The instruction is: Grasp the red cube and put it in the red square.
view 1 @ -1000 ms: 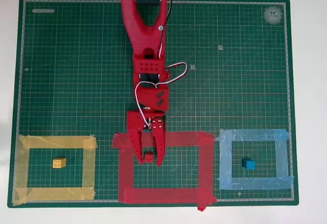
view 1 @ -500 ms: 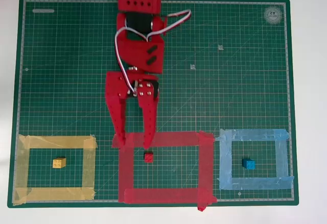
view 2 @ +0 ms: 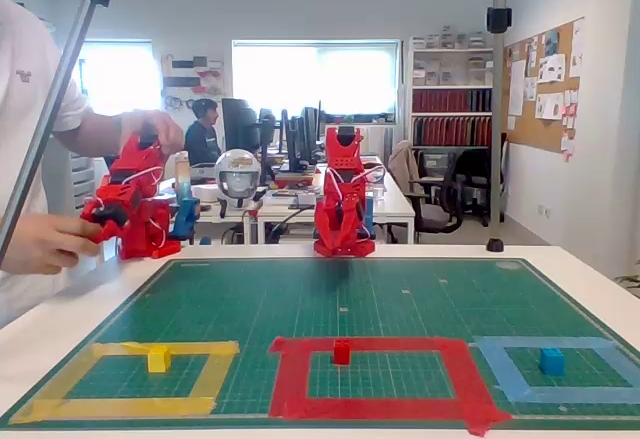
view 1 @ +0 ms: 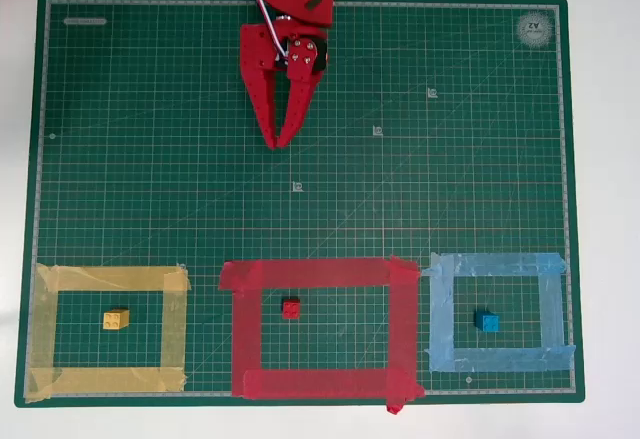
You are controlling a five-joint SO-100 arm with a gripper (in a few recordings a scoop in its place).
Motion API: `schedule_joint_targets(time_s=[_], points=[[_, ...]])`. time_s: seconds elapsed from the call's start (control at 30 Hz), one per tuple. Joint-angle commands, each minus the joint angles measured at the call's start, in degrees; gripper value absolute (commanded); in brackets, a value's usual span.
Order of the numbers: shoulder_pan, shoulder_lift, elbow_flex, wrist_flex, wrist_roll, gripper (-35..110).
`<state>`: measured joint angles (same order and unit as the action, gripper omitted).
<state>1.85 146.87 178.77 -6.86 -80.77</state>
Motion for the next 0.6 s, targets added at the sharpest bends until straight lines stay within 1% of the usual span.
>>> schedule_joint_targets(time_s=[0.0,0.13,0.17,0.3,0.47,0.57], points=[[-0.97,9.67,1.93,13.01,-0.18,0],[-2.90,18.90,2.29,34.19,-0.18,0],[-2.90,20.65,2.29,38.14,-0.26,0],[-2.46,24.70,2.29,50.54,-0.26,0],[-2.90,36.74,2.29,68.64,-0.26,0],[-2.90,40.61,2.29,75.59,-0.26,0]])
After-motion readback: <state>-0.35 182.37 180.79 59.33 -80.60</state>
